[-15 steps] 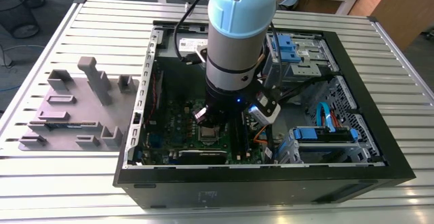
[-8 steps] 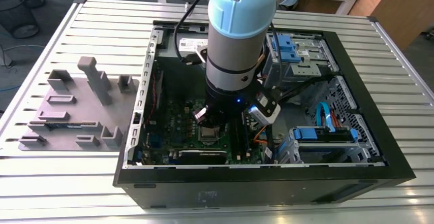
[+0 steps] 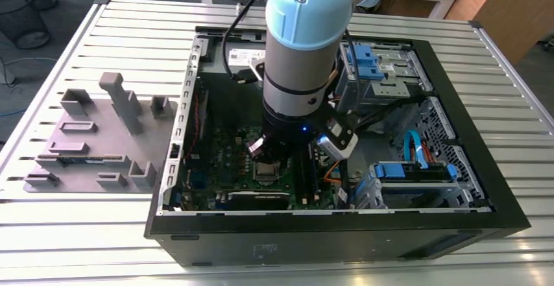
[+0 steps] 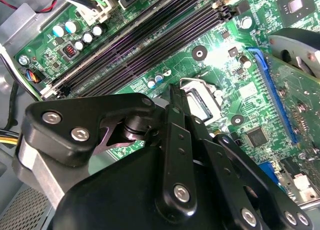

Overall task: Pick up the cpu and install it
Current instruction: 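Install the first cpu locking lever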

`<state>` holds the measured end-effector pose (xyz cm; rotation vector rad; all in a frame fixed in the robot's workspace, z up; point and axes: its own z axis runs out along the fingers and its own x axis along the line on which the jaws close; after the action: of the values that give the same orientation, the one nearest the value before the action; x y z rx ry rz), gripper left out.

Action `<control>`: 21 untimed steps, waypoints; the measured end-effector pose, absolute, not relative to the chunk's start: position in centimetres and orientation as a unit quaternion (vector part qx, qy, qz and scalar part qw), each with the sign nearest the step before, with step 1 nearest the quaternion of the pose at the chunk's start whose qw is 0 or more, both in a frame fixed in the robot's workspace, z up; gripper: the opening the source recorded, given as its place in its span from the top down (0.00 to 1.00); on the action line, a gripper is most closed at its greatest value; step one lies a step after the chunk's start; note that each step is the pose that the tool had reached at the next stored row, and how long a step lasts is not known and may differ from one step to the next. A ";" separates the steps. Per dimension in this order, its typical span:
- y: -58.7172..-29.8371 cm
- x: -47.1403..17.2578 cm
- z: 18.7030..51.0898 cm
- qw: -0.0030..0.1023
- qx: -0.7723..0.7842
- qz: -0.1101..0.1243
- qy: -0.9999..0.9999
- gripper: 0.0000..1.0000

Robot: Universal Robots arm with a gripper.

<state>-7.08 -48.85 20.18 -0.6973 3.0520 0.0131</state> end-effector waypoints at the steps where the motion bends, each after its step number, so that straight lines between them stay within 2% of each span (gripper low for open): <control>1: -48.9 -7.1 20.1 0.005 -0.223 0.004 0.975 0.89; 21: -49.3 -6.7 19.5 0.005 -0.220 0.004 0.975 0.89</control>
<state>-6.71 -49.34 19.47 -0.6900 3.0538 0.0129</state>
